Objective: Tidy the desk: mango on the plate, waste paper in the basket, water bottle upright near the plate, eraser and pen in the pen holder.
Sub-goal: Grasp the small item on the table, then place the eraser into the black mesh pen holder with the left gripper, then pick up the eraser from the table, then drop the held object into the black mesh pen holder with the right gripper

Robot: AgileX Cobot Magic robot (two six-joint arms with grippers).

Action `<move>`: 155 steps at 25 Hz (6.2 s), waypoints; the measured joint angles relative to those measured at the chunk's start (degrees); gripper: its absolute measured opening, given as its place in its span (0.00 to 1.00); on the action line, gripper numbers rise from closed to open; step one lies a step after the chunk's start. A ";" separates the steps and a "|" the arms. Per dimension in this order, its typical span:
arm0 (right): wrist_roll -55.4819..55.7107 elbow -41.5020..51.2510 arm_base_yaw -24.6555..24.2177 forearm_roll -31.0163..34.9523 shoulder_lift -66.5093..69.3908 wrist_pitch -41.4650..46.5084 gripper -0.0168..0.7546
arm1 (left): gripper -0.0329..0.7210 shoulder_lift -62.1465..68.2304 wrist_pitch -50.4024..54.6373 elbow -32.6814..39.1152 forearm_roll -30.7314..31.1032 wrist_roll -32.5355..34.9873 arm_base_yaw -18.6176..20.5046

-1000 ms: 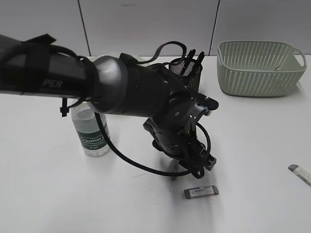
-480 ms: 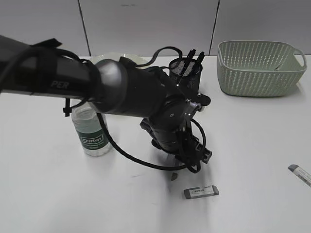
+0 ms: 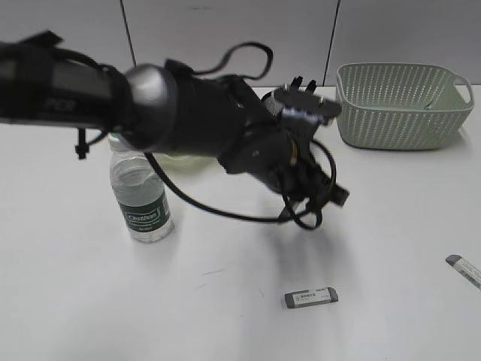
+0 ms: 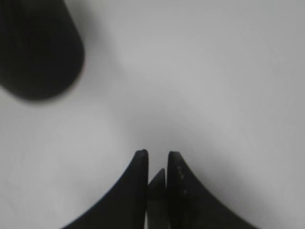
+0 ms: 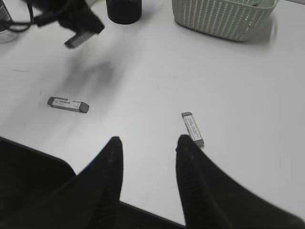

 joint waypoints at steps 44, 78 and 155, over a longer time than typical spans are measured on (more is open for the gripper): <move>0.00 0.00 0.00 -0.01 -0.06 0.01 0.39 | 0.39 -29.81 9.01 8.35 5.80 5.22 13.16; 8.25 -3.90 0.00 -9.50 18.31 -1.30 0.35 | 0.66 -120.71 43.01 53.70 -4.72 7.09 13.79; -29.03 -53.93 -2.99 29.92 117.37 -55.48 0.49 | 0.62 -121.50 42.97 53.77 -5.19 9.62 37.26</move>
